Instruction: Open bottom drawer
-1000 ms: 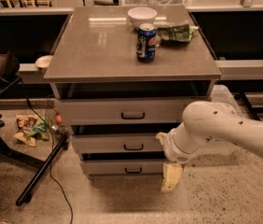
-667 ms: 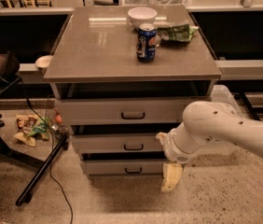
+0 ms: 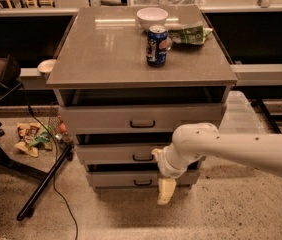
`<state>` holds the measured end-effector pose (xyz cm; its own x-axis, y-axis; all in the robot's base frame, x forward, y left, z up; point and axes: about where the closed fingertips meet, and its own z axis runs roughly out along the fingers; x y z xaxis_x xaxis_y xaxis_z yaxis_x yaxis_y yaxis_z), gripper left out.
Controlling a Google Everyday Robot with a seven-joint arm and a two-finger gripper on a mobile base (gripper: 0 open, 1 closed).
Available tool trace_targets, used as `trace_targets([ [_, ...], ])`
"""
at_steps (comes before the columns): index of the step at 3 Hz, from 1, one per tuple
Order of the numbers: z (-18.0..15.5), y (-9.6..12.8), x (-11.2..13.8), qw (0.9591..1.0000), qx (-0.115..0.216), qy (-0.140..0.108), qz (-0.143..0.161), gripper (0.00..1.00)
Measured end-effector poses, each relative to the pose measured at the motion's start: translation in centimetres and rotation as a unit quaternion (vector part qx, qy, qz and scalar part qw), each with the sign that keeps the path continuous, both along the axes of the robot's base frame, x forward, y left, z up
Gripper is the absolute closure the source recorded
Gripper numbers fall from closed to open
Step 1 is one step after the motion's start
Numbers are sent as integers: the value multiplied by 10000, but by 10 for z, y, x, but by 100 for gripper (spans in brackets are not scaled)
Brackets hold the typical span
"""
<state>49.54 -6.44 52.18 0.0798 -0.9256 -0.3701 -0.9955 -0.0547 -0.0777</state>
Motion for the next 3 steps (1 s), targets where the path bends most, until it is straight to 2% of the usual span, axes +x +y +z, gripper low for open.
trace_targets([
  [1, -48, 19, 21, 9998, 193, -25, 99, 0],
  [2, -99, 32, 29, 9984, 518, 165, 144, 0],
  [3, -99, 32, 29, 9984, 517, 165, 144, 0],
])
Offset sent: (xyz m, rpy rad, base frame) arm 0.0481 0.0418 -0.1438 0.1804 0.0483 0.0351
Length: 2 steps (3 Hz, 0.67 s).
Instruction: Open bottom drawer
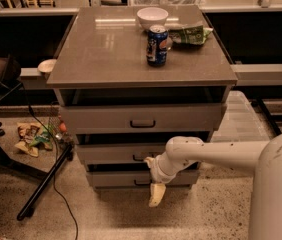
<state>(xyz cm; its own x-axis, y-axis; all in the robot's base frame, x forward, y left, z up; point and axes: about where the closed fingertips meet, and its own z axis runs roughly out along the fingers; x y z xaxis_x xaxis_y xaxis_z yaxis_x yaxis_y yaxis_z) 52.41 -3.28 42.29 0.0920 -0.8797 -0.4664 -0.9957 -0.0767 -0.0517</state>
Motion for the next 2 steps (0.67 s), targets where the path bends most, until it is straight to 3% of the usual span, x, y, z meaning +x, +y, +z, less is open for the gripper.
trace_targets([
  [1, -28, -8, 1, 9996, -246, 141, -88, 0],
  [2, -77, -33, 6, 9988, -348, 161, -292, 0],
])
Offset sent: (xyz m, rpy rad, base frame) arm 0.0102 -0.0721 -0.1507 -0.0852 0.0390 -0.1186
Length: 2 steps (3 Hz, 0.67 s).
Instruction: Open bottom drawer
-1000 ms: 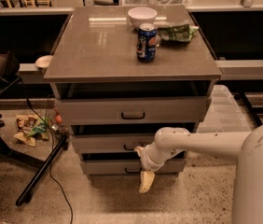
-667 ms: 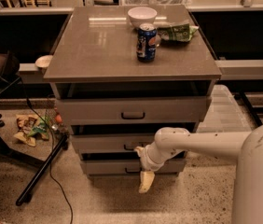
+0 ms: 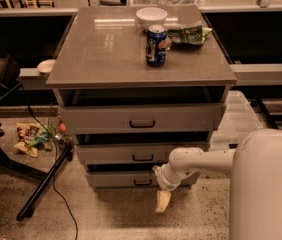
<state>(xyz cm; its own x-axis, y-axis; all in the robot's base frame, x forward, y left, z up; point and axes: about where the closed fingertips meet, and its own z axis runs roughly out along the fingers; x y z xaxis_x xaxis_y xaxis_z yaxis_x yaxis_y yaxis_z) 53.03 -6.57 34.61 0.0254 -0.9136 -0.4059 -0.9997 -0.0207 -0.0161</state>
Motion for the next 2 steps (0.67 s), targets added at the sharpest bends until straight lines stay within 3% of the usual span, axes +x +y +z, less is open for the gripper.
trace_targets([
  [2, -79, -45, 4, 9992, 128, -111, -358, 0],
])
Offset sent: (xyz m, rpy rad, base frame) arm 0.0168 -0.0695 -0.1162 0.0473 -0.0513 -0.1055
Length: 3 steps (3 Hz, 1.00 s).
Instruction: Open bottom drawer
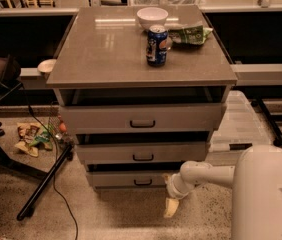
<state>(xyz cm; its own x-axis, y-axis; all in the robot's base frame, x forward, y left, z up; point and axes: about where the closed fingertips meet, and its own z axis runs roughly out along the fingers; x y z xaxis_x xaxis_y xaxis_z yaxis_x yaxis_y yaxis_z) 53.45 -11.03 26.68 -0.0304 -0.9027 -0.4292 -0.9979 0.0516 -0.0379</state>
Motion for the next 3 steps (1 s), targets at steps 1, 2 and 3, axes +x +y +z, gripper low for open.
trace_targets([
  [1, -22, -9, 11, 9999, 100, -127, -4, 0],
  [2, -35, -12, 26, 9995, 147, -276, 38, 0],
  [3, -45, -14, 44, 9990, 183, -392, 69, 0],
])
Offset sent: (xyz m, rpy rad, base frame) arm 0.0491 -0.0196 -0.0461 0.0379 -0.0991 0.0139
